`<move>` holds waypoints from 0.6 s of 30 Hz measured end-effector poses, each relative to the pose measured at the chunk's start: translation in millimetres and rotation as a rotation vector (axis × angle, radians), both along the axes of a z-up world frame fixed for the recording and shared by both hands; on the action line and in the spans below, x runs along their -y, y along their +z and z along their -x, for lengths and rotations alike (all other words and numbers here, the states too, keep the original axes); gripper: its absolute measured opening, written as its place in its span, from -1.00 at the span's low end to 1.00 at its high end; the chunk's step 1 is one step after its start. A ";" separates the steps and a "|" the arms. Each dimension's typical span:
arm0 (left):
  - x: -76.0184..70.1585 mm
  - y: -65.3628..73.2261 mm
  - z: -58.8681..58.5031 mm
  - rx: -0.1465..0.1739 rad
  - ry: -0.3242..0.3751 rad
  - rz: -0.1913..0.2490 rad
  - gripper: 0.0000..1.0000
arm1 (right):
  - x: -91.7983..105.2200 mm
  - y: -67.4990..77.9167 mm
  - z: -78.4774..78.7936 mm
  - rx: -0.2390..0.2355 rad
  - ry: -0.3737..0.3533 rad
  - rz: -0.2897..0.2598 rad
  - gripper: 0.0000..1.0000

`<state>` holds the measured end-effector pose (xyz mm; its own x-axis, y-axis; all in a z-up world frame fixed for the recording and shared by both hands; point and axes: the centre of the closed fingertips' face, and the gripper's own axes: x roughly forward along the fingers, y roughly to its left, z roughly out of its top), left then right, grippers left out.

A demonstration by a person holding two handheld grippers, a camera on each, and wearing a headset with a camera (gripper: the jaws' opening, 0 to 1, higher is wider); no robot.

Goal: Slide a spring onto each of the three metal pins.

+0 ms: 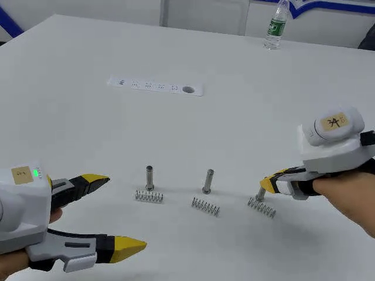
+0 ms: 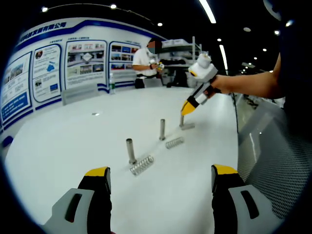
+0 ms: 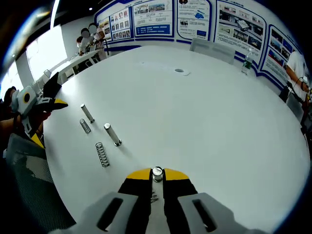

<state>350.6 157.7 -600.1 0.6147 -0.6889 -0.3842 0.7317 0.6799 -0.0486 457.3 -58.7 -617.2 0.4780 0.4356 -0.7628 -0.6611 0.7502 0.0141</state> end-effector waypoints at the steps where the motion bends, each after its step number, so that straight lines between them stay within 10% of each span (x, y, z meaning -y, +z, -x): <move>1: 0.8 0.5 0.0 0.001 -0.002 0.000 0.73 | 1.2 -0.3 -0.7 -0.003 -0.007 -0.007 -0.82; 18: 2.8 0.2 0.5 0.001 -0.005 0.004 0.73 | -0.2 -2.1 5.7 0.012 0.026 0.000 -0.77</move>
